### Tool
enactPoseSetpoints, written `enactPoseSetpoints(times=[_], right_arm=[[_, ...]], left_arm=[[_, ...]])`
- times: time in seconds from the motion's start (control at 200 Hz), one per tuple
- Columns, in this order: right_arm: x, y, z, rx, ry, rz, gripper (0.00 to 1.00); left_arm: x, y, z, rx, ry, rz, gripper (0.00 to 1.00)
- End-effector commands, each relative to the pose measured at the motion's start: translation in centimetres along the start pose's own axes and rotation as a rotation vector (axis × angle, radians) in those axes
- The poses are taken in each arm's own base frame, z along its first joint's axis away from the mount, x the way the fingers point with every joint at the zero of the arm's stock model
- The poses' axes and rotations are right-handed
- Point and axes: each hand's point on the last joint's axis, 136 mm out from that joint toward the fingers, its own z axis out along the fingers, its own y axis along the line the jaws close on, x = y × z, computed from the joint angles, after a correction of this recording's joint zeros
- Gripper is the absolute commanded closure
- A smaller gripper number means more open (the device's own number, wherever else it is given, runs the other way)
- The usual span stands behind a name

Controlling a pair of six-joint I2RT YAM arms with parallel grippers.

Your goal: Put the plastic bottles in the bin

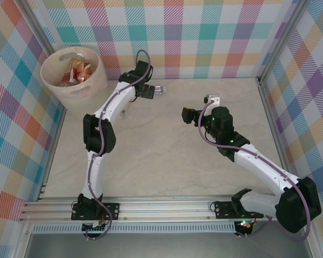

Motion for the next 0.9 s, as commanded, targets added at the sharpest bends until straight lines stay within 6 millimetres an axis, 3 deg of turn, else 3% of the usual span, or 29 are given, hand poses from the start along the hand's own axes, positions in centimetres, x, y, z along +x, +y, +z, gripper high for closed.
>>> enactPoseSetpoints(times=[0.0,0.185,0.355,0.565,0.65,0.775,0.895], right_arm=[[-1.4,-0.5,-0.3,0.028,-0.04,0.01,0.0],[-1.3,-1.0,-0.3,0.054,-0.042,0.023,0.0],[-1.3,-1.2,-0.3,0.064,-0.04,0.028,0.0],[-1.1,-1.5,-0.2,0.083,-0.035,0.028,0.0],[-1.2,-1.6,-0.1,0.085,-0.035,0.03,0.0],[-1.1,-1.7,0.0,0.092,-0.027,0.031,0.0],[-1.0,-1.7,0.0,0.091,-0.024,0.036,0.0]], left_arm=[[0.4,3.3,1.7,-0.048,0.041,-0.057,0.0],[1.3,4.6,5.5,-0.015,0.09,-0.122,0.0],[1.2,5.9,7.8,0.015,0.099,-0.194,0.0],[2.6,5.3,10.8,0.097,0.148,-0.235,0.01],[3.3,5.0,11.7,0.1,0.166,-0.23,0.07],[3.9,4.3,12.2,0.125,0.184,-0.219,0.24],[3.2,4.8,10.8,0.111,0.159,-0.219,0.37]])
